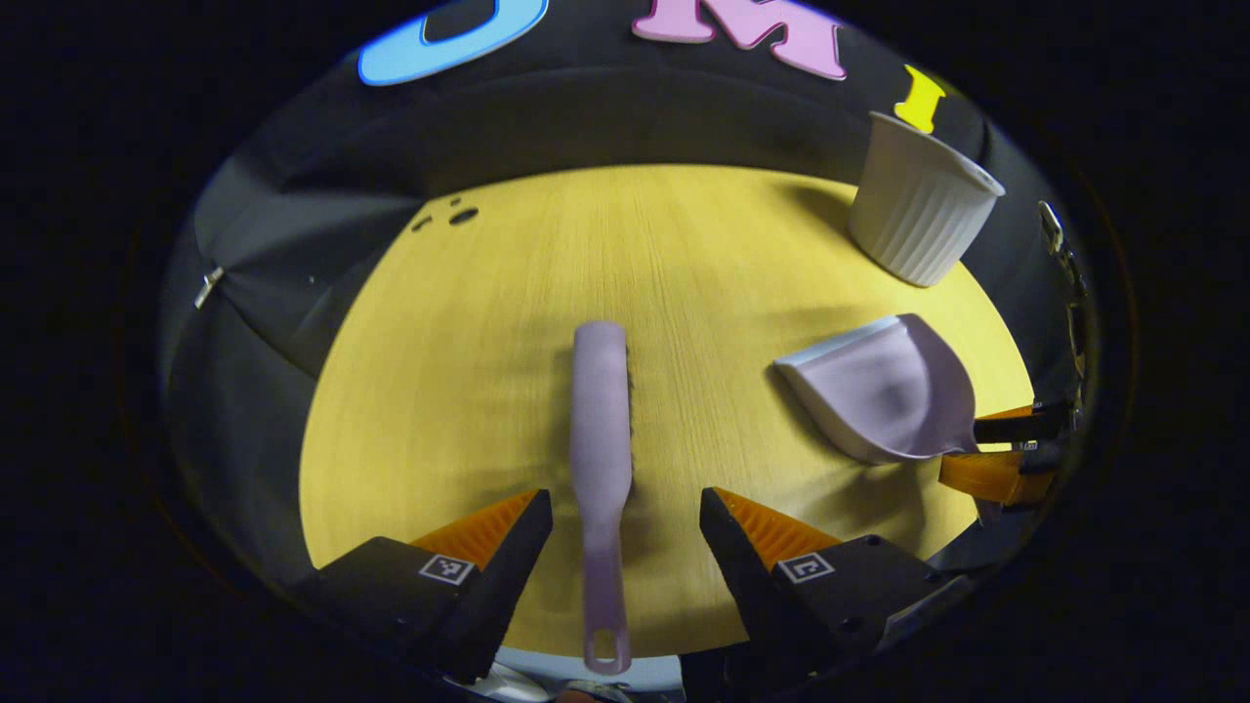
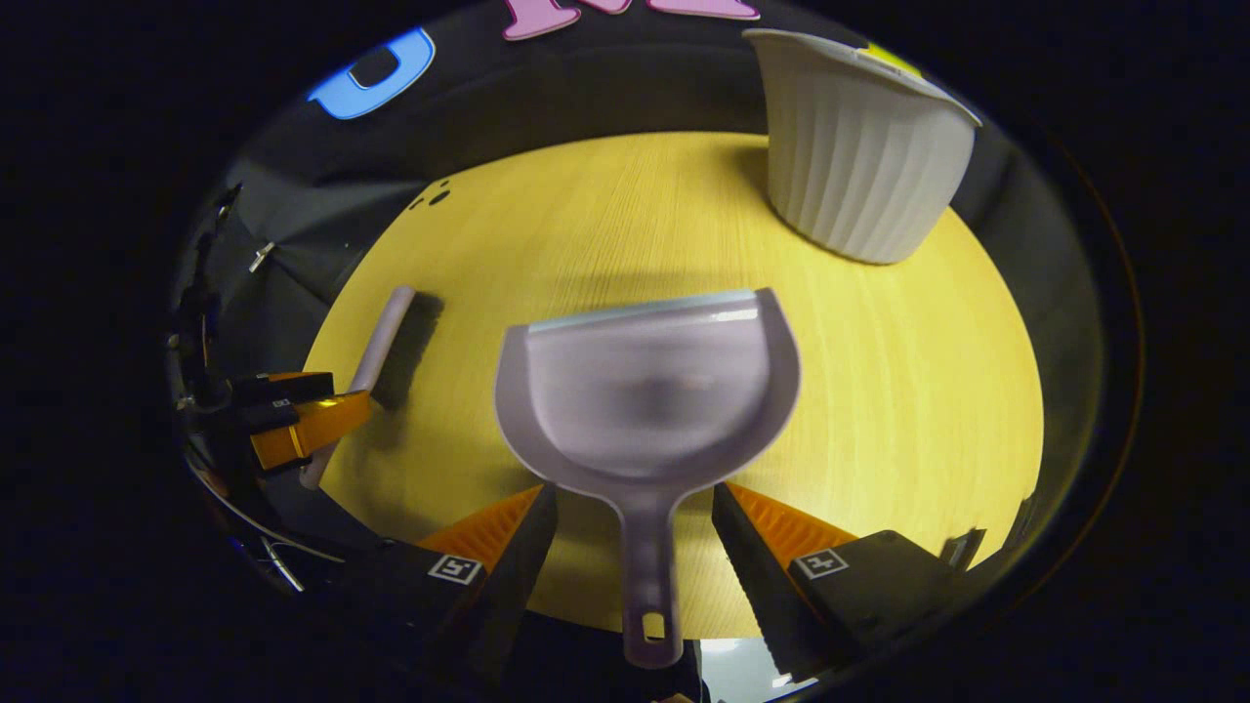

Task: Pick up the small broom and dustpan from the desktop, sweep the trash into the dustpan with the broom, and then empty the trash into the garbage bin.

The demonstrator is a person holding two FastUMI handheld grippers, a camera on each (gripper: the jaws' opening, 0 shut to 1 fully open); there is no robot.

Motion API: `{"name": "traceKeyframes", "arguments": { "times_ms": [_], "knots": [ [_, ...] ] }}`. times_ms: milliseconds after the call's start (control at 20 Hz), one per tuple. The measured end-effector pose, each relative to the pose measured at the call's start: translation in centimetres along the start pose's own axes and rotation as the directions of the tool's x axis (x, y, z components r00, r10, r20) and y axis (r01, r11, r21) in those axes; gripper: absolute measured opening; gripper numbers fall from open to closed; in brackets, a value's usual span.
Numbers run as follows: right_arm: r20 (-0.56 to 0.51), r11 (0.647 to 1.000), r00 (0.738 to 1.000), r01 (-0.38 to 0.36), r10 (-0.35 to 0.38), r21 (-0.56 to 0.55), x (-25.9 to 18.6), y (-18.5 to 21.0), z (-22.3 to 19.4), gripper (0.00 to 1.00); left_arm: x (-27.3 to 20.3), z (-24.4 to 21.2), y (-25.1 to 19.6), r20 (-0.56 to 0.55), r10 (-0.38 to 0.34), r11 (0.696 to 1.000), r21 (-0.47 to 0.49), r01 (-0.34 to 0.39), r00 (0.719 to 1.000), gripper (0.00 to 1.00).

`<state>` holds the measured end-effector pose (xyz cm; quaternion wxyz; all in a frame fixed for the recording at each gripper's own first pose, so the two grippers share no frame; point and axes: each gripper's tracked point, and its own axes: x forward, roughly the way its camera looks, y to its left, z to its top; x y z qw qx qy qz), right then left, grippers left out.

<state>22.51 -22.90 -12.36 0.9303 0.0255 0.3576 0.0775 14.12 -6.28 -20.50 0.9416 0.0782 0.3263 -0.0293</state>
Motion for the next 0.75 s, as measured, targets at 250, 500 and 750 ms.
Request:
{"name": "traceKeyframes", "arguments": {
  "times_ms": [250,500,750],
  "knots": [
    [0.348,0.999,0.937,0.05,-0.043,-0.011,-9.0,1.0,6.5,0.99,-8.8,4.9,0.1,0.302,0.037,0.999,-0.047,-0.023,0.953,0.97],
    [0.613,0.992,0.79,0.079,-0.002,-0.098,-18.3,5.5,8.6,0.99,-19.1,7.4,0.5,0.592,0.066,0.994,-0.107,-0.003,0.803,0.98],
    [0.697,0.993,0.717,0.072,0.011,-0.09,-22.3,7.0,6.7,0.99,-21.8,5.1,-0.8,0.65,0.046,0.996,-0.086,0.013,0.758,0.97]
  ]
}}
